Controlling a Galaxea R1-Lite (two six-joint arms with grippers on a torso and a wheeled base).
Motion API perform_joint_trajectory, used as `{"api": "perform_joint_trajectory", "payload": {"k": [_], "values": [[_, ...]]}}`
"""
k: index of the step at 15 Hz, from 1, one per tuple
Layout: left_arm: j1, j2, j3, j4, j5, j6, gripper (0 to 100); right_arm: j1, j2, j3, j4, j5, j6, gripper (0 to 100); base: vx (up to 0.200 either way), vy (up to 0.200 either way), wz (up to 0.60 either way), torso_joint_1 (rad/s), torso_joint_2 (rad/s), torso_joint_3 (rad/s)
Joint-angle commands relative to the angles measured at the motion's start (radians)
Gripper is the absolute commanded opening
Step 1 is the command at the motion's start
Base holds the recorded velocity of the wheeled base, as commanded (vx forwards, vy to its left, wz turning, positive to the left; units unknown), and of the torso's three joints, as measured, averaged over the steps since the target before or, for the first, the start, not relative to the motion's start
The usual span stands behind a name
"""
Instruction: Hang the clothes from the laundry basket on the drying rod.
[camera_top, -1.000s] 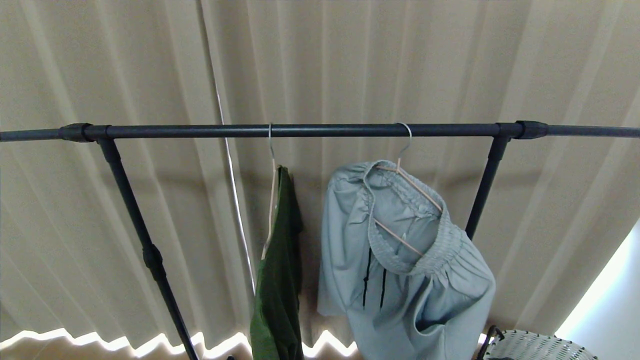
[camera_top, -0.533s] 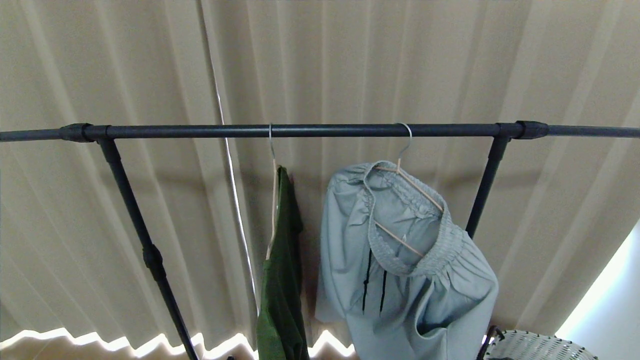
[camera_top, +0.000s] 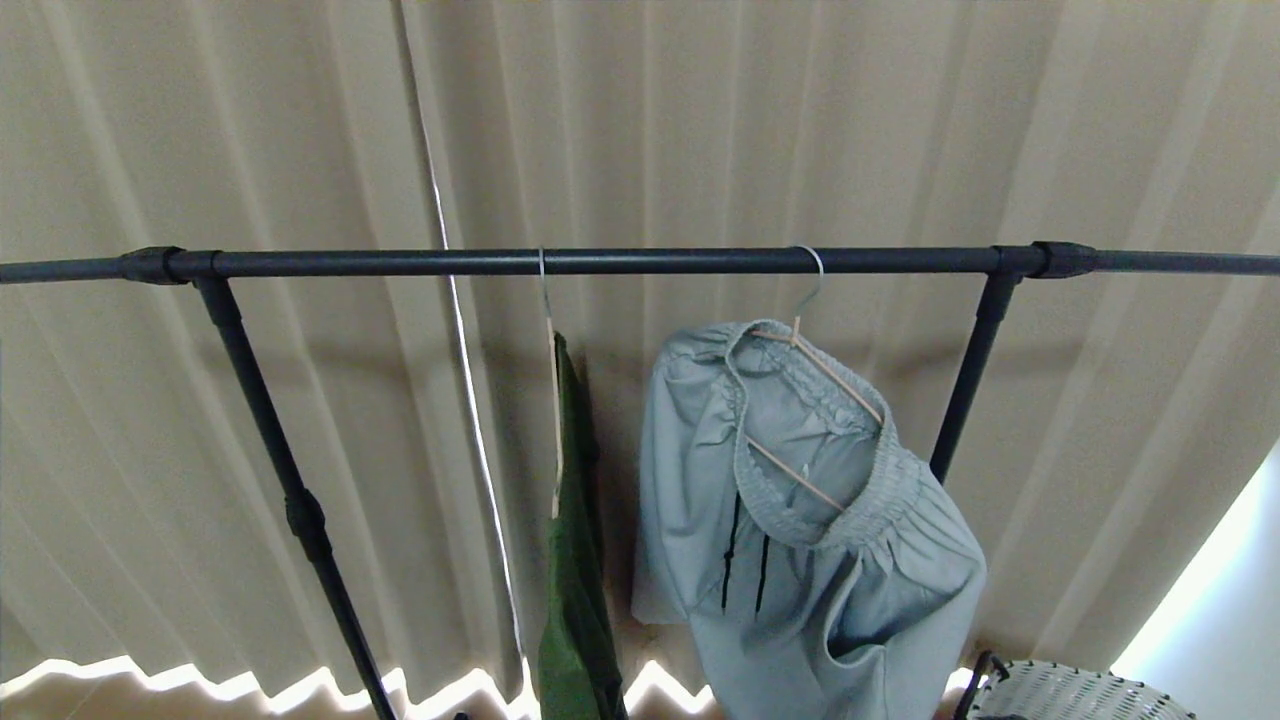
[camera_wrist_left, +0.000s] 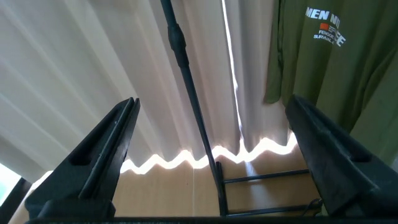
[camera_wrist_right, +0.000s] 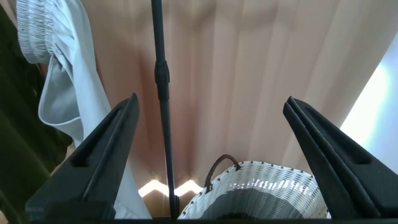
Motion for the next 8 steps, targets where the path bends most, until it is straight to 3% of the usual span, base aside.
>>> {"api": "perform_joint_trajectory", "payload": {"k": [1,8], "values": [[0.001,0.000,0.000,0.001,0.001,0.000,100,0.000,0.002,0.000,0.000,-0.001,0.002,100,0.000,0.000,0.00,0.000,0.00,0.000],[0.001,0.000,0.000,0.001,0.001,0.000,100,0.000,0.002,0.000,0.000,-0.001,0.005,100,0.000,0.000,0.00,0.000,0.00,0.000]]}}
